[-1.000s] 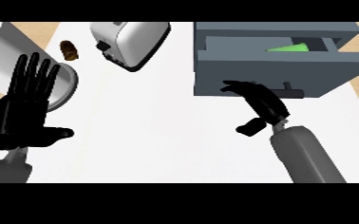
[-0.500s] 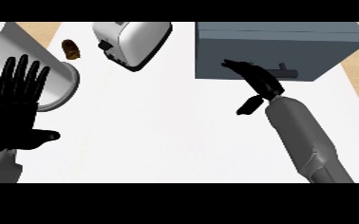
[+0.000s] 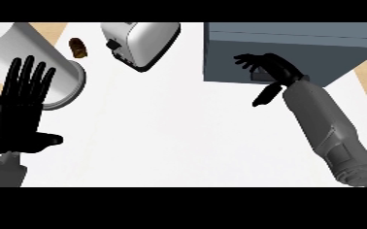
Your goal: Pick up the cup, place it into the drawer and close the drawer
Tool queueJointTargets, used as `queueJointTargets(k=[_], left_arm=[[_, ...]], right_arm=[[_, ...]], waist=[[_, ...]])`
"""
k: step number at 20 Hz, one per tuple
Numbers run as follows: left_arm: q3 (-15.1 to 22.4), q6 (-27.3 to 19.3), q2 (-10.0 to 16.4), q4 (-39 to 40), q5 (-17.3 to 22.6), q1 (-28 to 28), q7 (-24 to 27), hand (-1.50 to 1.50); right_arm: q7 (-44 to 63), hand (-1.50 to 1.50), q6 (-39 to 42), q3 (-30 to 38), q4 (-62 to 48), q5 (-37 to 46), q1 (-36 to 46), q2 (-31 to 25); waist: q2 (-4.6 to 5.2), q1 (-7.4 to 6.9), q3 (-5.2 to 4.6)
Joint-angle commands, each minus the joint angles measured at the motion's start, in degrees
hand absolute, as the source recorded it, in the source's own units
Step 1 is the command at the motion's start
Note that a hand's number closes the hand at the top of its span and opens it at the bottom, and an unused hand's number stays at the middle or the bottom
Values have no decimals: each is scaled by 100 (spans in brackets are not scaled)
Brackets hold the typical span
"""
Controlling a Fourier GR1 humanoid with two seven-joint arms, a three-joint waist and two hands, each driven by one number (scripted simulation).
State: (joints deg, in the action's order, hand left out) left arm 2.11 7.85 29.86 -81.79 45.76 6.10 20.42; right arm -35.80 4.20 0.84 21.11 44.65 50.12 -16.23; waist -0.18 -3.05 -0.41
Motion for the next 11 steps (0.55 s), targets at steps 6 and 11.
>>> queueJointTargets(k=[6, 11], left_arm=[[51, -69, -89, -84, -113, 183, -97, -150], [56, 77, -104, 227, -327, 236, 134, -150]], right_arm=[[349, -150, 62, 278, -899, 26, 705, -445], [182, -150, -217, 276, -990, 60, 608, -334]], waist=[[201, -162, 60], [257, -208, 58]])
